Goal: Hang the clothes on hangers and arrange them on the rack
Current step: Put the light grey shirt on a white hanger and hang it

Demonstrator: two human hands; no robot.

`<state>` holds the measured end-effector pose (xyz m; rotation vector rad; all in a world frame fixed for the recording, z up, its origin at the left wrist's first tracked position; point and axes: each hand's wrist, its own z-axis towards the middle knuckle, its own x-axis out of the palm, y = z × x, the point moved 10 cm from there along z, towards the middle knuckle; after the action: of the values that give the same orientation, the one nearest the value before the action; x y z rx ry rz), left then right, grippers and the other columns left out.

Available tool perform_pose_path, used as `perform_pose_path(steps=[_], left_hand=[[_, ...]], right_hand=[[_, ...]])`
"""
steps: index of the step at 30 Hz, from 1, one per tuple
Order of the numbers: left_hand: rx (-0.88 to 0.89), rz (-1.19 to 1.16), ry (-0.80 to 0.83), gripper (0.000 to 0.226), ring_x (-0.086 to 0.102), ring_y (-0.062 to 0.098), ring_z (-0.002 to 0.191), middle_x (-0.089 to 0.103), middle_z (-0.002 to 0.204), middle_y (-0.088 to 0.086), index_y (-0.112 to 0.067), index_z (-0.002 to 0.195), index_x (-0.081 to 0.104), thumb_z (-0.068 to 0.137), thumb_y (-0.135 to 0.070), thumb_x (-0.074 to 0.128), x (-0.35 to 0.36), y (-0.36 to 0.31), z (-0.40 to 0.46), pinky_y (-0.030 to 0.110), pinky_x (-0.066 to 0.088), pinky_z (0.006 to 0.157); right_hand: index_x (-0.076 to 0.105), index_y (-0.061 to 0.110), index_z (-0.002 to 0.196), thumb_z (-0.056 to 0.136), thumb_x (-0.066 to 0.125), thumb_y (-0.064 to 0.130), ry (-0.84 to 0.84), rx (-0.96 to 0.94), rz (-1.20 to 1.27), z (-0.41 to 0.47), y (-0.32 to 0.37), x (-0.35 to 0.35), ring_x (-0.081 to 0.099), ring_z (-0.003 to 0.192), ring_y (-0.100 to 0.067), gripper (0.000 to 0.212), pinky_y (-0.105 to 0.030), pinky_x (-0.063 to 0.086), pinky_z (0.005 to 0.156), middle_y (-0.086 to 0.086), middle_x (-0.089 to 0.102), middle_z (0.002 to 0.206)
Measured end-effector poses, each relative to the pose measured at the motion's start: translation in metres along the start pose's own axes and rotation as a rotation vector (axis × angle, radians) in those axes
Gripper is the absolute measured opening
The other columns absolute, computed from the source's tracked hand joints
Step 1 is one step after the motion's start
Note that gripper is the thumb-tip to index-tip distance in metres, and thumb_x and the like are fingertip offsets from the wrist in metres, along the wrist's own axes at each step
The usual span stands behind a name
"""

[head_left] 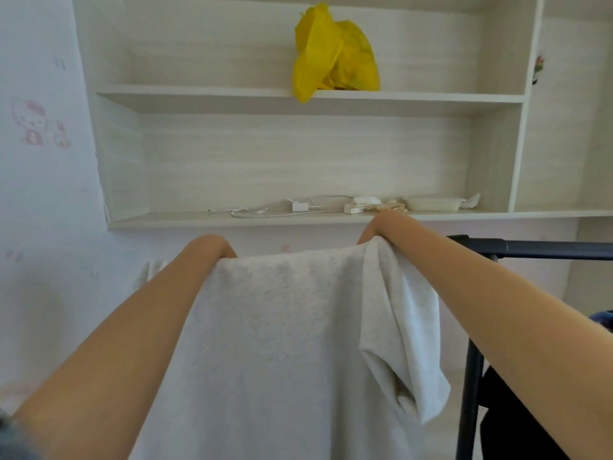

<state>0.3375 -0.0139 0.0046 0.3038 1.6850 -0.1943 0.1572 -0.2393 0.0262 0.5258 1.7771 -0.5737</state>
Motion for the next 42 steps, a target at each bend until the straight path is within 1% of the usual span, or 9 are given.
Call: perform_pose_path(steps=[4, 7, 10, 13, 20, 25, 31, 35, 42], left_hand=[[0.028, -0.061, 0.055, 0.050, 0.044, 0.026, 0.133, 0.045, 0.145, 0.010, -0.008, 0.135, 0.051, 0.095, -0.037, 0.051, 0.008, 0.001, 0.009, 0.035, 0.035, 0.107], [0.167, -0.043, 0.033, 0.046, 0.057, 0.025, 0.117, 0.057, 0.134, 0.008, -0.015, 0.124, 0.062, 0.087, -0.041, 0.052, 0.005, -0.010, 0.018, 0.035, 0.042, 0.102], [0.306, -0.139, -0.258, 0.027, 0.060, 0.029, 0.101, 0.066, 0.114, 0.014, -0.007, 0.101, 0.069, 0.092, -0.026, 0.051, -0.030, -0.026, 0.011, 0.032, 0.044, 0.088], [0.357, -0.271, -0.564, 0.023, 0.057, 0.031, 0.094, 0.065, 0.106, 0.013, -0.021, 0.085, 0.065, 0.096, -0.022, 0.045, -0.070, -0.028, -0.015, 0.035, 0.044, 0.077], [0.424, -0.435, -0.888, 0.030, 0.060, 0.031, 0.081, 0.066, 0.084, 0.005, -0.023, 0.074, 0.065, 0.095, -0.020, 0.044, -0.121, -0.026, -0.072, 0.031, 0.038, 0.064], [0.479, -0.437, -0.917, 0.031, 0.060, 0.028, 0.076, 0.064, 0.071, -0.001, -0.022, 0.072, 0.064, 0.092, -0.016, 0.041, -0.119, -0.024, -0.124, 0.031, 0.040, 0.062], [0.551, -0.459, -0.947, 0.029, 0.064, 0.027, 0.070, 0.067, 0.068, 0.001, -0.020, 0.072, 0.062, 0.092, -0.013, 0.041, -0.098, -0.029, -0.193, 0.038, 0.050, 0.068], [0.627, -0.527, -0.920, 0.028, 0.064, 0.026, 0.064, 0.064, 0.065, -0.001, -0.018, 0.076, 0.063, 0.094, -0.011, 0.043, -0.059, -0.060, -0.246, 0.037, 0.051, 0.063], [0.688, -0.544, -0.832, 0.029, 0.054, 0.014, 0.055, 0.059, 0.061, -0.002, -0.018, 0.072, 0.058, 0.095, -0.016, 0.041, 0.025, -0.115, -0.328, 0.027, 0.036, 0.052]], right_hand=[[0.054, 0.013, 0.131, 0.097, 0.046, 0.036, 0.009, -0.099, 0.062, 0.007, 0.008, 0.003, 0.050, 0.126, -0.027, 0.043, -0.037, 0.041, 0.103, -0.006, 0.051, 0.138], [0.062, 0.012, 0.117, 0.095, 0.049, 0.041, -0.119, -0.155, 0.151, 0.006, 0.006, -0.009, 0.056, 0.116, -0.025, 0.039, -0.032, 0.044, 0.092, -0.003, 0.058, 0.126], [0.062, 0.010, 0.080, 0.086, 0.059, 0.054, -0.417, -0.202, 0.329, -0.005, -0.003, -0.041, 0.057, 0.092, -0.023, 0.044, -0.028, 0.042, 0.078, -0.005, 0.060, 0.095], [0.071, 0.009, 0.080, 0.084, 0.063, 0.050, -0.611, -0.249, 0.517, -0.021, -0.018, -0.061, 0.056, 0.082, -0.021, 0.042, -0.029, 0.046, 0.075, -0.004, 0.062, 0.079], [0.070, 0.019, 0.071, 0.085, 0.063, 0.036, -0.794, -0.347, 0.592, -0.064, -0.038, -0.081, 0.055, 0.079, -0.018, 0.023, -0.030, 0.048, 0.071, 0.000, 0.062, 0.079], [0.075, 0.014, 0.084, 0.085, 0.065, 0.033, -0.794, -0.401, 0.587, -0.105, -0.050, -0.069, 0.054, 0.077, -0.014, 0.022, -0.030, 0.050, 0.073, 0.003, 0.060, 0.074], [0.063, 0.023, 0.064, 0.086, 0.064, 0.027, -0.776, -0.488, 0.556, -0.171, -0.066, -0.048, 0.050, 0.068, -0.011, 0.022, -0.015, 0.040, 0.057, 0.010, 0.055, 0.064], [0.064, 0.018, 0.069, 0.084, 0.068, 0.032, -0.707, -0.512, 0.579, -0.211, -0.091, -0.010, 0.046, 0.061, -0.003, 0.021, -0.011, 0.038, 0.055, 0.009, 0.053, 0.062], [0.066, 0.011, 0.079, 0.086, 0.067, 0.033, -0.518, -0.493, 0.692, -0.250, -0.136, 0.097, 0.040, 0.052, -0.007, 0.023, -0.019, 0.033, 0.054, 0.004, 0.047, 0.057]])
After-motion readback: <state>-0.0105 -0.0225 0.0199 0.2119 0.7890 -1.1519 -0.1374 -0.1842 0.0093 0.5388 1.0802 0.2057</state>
